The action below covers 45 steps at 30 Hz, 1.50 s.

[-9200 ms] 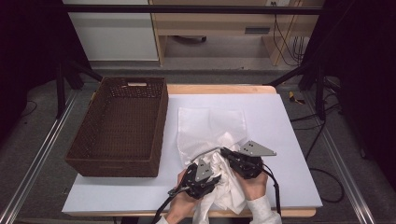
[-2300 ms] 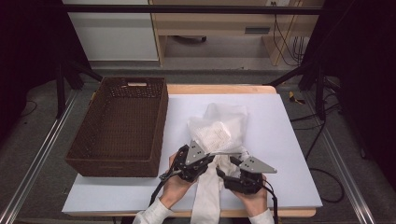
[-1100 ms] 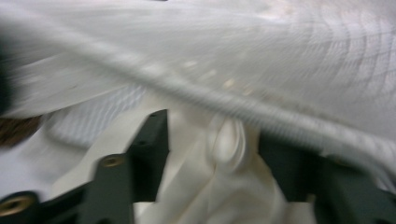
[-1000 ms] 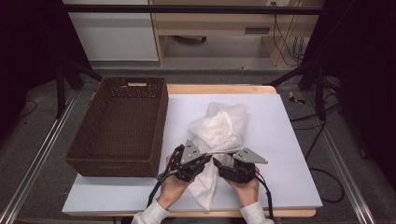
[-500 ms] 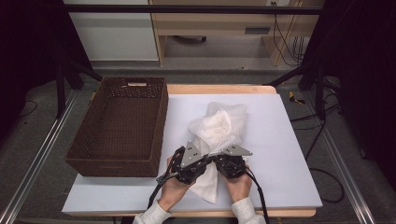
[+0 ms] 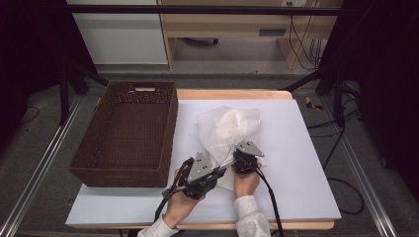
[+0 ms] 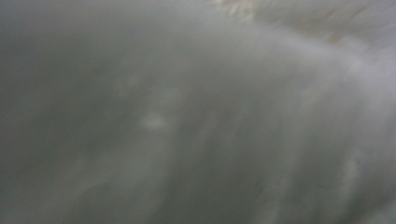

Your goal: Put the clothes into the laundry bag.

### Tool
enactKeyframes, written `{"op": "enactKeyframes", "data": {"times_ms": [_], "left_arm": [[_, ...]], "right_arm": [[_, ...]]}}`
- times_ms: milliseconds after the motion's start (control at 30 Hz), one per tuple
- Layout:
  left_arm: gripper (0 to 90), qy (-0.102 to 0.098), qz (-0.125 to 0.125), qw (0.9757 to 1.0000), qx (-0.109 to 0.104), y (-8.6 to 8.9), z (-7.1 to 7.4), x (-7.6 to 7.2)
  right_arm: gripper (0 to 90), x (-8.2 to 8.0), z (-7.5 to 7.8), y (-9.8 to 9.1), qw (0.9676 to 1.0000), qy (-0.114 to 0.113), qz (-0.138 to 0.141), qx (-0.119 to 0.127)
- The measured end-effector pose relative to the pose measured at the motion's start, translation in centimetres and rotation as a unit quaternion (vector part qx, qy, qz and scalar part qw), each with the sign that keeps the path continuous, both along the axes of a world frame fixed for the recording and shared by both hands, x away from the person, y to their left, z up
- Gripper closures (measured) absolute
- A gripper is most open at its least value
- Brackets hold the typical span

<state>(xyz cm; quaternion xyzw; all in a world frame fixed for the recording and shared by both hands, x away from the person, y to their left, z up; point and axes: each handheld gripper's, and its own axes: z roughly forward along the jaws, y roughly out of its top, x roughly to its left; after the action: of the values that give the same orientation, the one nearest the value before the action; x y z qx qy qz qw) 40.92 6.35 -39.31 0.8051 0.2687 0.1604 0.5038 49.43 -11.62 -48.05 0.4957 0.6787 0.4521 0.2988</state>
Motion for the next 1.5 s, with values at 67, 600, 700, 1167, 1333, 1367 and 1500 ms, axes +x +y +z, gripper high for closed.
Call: {"op": "enactKeyframes", "data": {"times_ms": [67,600,700,1167,1333,1367,1500], "left_arm": [[87.7,0.008,0.004,1.0,-0.003,0.2,-0.3,0.6],[86.7,-0.001,0.03,0.9995,0.012,-1.1,-1.5,1.6],[86.4,-0.002,0.032,0.9993,0.017,-1.0,-1.7,1.7],[86.1,-0.004,0.039,0.9992,0.01,-0.3,-1.4,1.7],[86.1,-0.011,0.034,0.9993,0.009,-0.4,-1.1,1.4],[86.0,-0.012,0.033,0.9993,0.009,-0.5,-1.0,1.3],[85.8,-0.013,0.032,0.9993,0.012,-0.6,-1.0,1.3]], "right_arm": [[69.2,-0.4,0.3,-0.5,0.9994,0.004,0.031,0.01],[39.0,-7.0,0.9,-7.7,0.9976,0.037,0.044,-0.039],[42.8,-5.6,-0.1,-7.5,0.9945,0.08,0.045,-0.049],[90.0,-6.6,0.1,-7.8,0.9892,0.127,0.061,-0.042],[90.0,-9.2,1.0,-9.1,0.9888,0.123,0.076,-0.038],[90.0,-9.5,0.8,-9.1,0.9882,0.126,0.076,-0.043],[84.0,-9.3,0.2,-8.5,0.9857,0.136,0.085,-0.053]]}}
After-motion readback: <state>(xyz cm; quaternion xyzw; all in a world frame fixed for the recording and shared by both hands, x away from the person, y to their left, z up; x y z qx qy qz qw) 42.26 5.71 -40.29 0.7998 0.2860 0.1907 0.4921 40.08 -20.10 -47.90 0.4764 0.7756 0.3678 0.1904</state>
